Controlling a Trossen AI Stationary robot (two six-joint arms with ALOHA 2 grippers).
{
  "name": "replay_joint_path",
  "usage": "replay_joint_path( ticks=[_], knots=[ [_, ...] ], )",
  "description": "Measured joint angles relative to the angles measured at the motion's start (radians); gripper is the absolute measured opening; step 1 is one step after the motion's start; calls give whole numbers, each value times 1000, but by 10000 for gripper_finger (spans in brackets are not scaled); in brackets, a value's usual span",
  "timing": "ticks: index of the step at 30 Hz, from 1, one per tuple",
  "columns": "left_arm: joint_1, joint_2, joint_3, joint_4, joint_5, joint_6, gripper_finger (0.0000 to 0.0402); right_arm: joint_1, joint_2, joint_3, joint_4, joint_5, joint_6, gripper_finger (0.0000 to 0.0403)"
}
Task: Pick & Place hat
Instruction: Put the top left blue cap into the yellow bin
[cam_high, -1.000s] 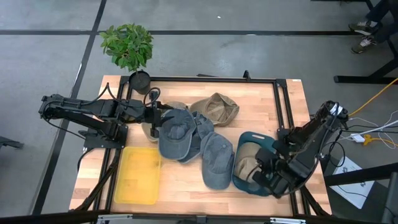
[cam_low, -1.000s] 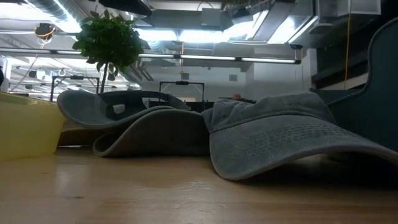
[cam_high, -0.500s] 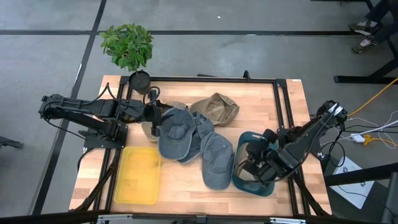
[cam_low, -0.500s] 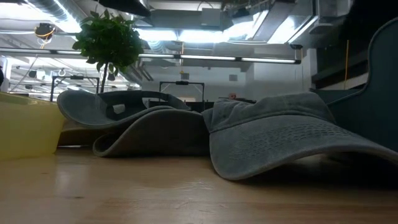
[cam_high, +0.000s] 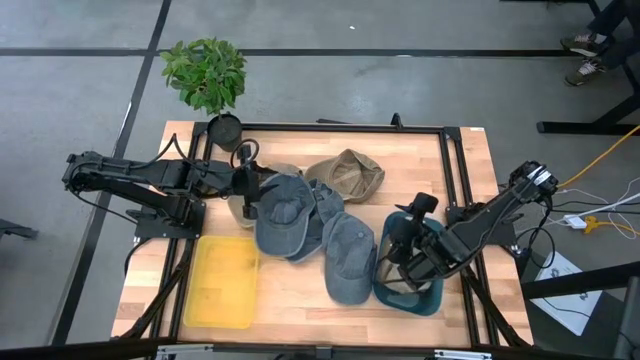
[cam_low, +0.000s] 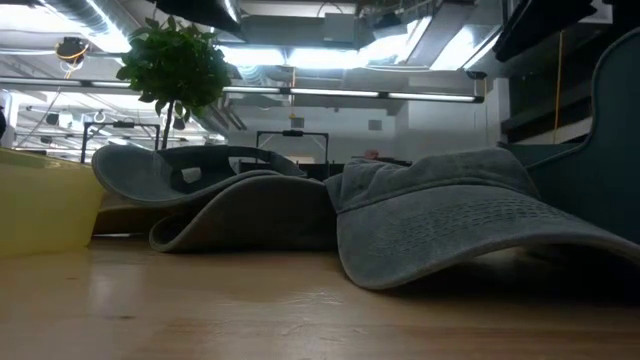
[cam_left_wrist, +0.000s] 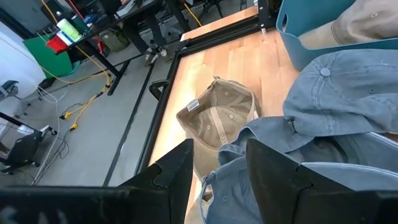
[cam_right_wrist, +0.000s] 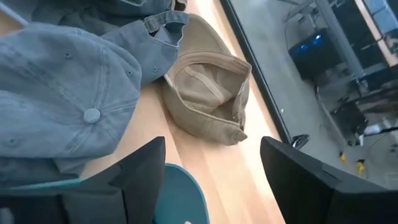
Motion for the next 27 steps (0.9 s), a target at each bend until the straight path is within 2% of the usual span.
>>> replay_joint_path(
  ticks=[4,12,23,27],
  knots=[
    [0,0,0,0,0,-49,144,0,0,0,-11,-1,-50,263],
    [0,0,0,0,0,-67,143,0,0,0,-12,-1,-33,263],
    [0,0,0,0,0,61,143,-59,0,0,-4,0,-30,263],
    [0,0,0,10,0,124,143,-106,0,0,-4,47,-85,263]
  ],
)
